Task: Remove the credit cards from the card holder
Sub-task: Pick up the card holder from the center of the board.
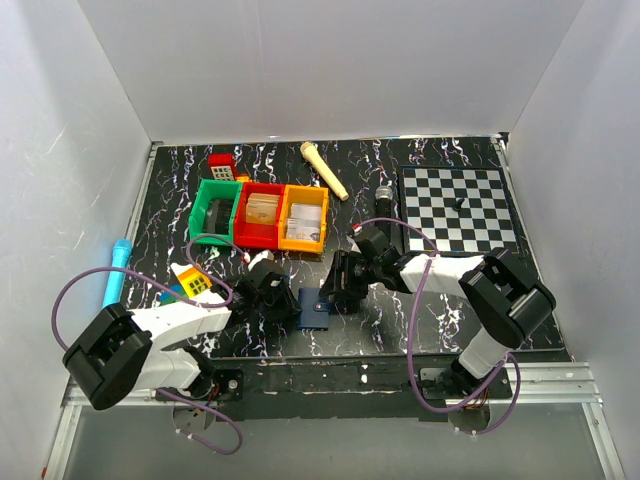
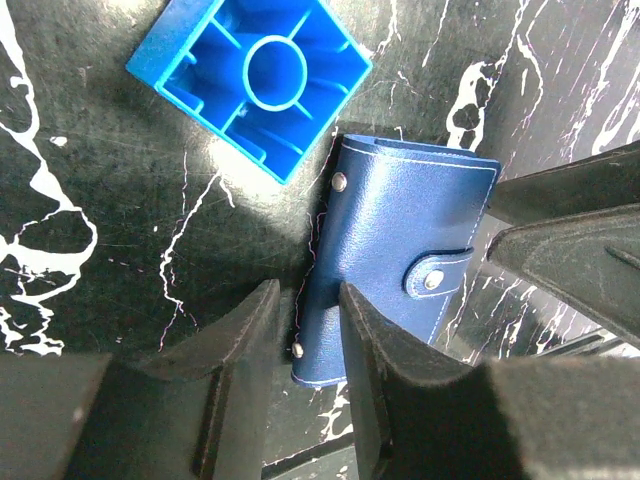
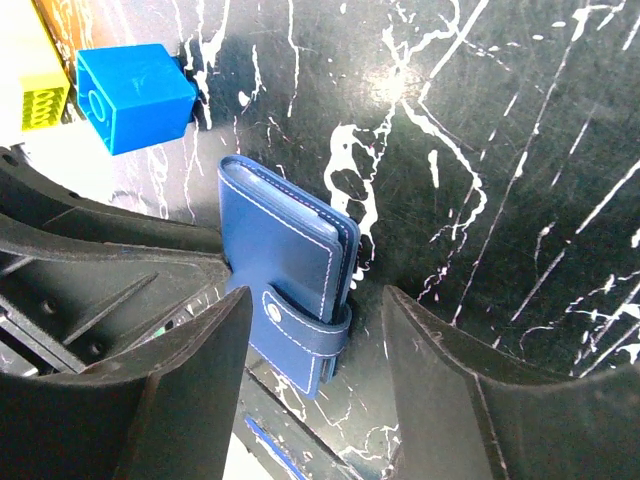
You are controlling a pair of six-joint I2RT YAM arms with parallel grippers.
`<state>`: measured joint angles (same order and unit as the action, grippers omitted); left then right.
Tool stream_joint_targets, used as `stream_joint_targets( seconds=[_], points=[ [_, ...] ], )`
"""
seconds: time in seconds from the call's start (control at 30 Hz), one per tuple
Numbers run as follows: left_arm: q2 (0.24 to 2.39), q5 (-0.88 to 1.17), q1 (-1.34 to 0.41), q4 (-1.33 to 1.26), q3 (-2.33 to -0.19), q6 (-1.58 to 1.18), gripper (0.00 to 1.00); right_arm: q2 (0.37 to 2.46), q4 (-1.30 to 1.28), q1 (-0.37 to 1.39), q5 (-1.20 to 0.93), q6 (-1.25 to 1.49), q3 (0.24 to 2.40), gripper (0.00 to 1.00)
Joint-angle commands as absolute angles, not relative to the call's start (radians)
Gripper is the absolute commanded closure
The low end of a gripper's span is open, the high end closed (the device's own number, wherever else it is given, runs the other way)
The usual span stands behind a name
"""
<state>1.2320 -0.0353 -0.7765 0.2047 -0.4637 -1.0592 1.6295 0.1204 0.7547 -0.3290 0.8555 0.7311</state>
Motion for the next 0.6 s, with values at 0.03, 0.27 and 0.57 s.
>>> stream_joint_targets(
  seconds=[0.03, 0.27, 0.57],
  points=[
    [1.247, -0.02, -0.782, 0.196, -0.439, -1.055, 0.7, 1.621, 0.097, 0.756, -0.334, 0.825, 0.718, 0.34],
    [1.272, 0.0, -0.785, 0.169, -0.433, -1.058, 0.71, 1.643, 0.132, 0.75, -0.334, 0.848, 0.709, 0.37],
    [1.278, 0.0, -0.785, 0.163, -0.431, -1.057, 0.72, 1.654, 0.141, 0.741, -0.333, 0.836, 0.727, 0.48]
  ],
)
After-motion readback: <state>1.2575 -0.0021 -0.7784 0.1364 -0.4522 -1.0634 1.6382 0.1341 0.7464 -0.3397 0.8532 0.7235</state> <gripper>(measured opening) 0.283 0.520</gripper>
